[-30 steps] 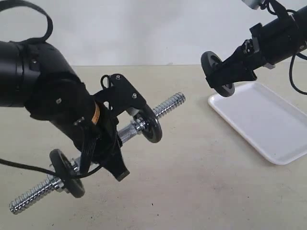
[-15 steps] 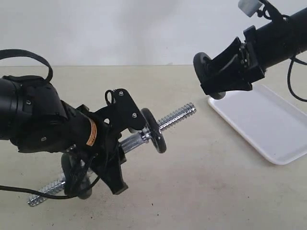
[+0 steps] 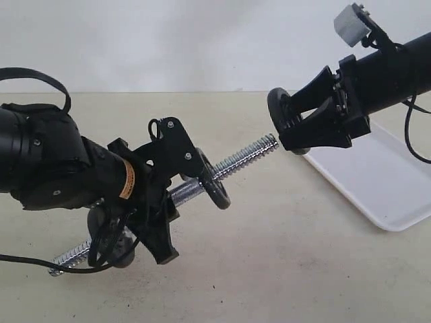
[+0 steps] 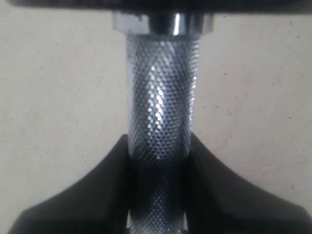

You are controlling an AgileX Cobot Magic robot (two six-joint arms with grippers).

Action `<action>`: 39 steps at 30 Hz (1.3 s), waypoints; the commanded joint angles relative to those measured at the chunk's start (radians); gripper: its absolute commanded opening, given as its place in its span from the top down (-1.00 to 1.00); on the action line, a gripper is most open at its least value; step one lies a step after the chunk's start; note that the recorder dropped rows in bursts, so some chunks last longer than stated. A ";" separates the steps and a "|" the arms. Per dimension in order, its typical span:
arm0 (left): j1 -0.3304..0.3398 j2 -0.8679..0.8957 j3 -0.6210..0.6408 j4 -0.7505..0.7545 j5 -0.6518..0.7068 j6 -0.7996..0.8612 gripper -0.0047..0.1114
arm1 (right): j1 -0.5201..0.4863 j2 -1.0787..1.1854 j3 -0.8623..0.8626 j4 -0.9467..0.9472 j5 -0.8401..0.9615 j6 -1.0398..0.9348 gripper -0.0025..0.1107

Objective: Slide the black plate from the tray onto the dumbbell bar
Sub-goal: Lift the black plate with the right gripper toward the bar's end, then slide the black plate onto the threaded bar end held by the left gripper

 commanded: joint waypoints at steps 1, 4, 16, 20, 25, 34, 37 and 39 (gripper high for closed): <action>0.038 -0.060 -0.036 0.045 -0.130 -0.008 0.84 | -0.001 -0.019 0.000 0.071 0.023 -0.016 0.96; 0.048 -0.060 -0.036 0.045 -0.147 -0.008 0.84 | -0.001 -0.019 0.000 0.073 0.023 -0.016 0.96; 0.048 -0.060 -0.036 0.045 -0.160 0.000 0.84 | -0.001 0.022 0.000 0.102 0.023 -0.023 0.96; 0.048 -0.060 -0.036 0.056 -0.160 0.007 0.84 | 0.001 0.035 0.000 0.123 0.023 -0.046 0.96; 0.048 -0.060 -0.036 0.072 -0.160 0.019 0.84 | 0.001 0.040 0.000 0.143 0.023 -0.051 0.96; 0.048 -0.060 -0.036 0.074 -0.212 0.019 0.84 | 0.001 0.040 0.000 0.162 0.023 -0.063 0.96; 0.048 -0.060 -0.036 0.074 -0.220 0.019 0.84 | 0.001 0.040 0.000 0.168 0.023 -0.063 0.96; 0.048 -0.060 -0.036 0.074 -0.224 0.019 0.84 | 0.010 0.040 0.000 0.169 0.023 -0.063 0.96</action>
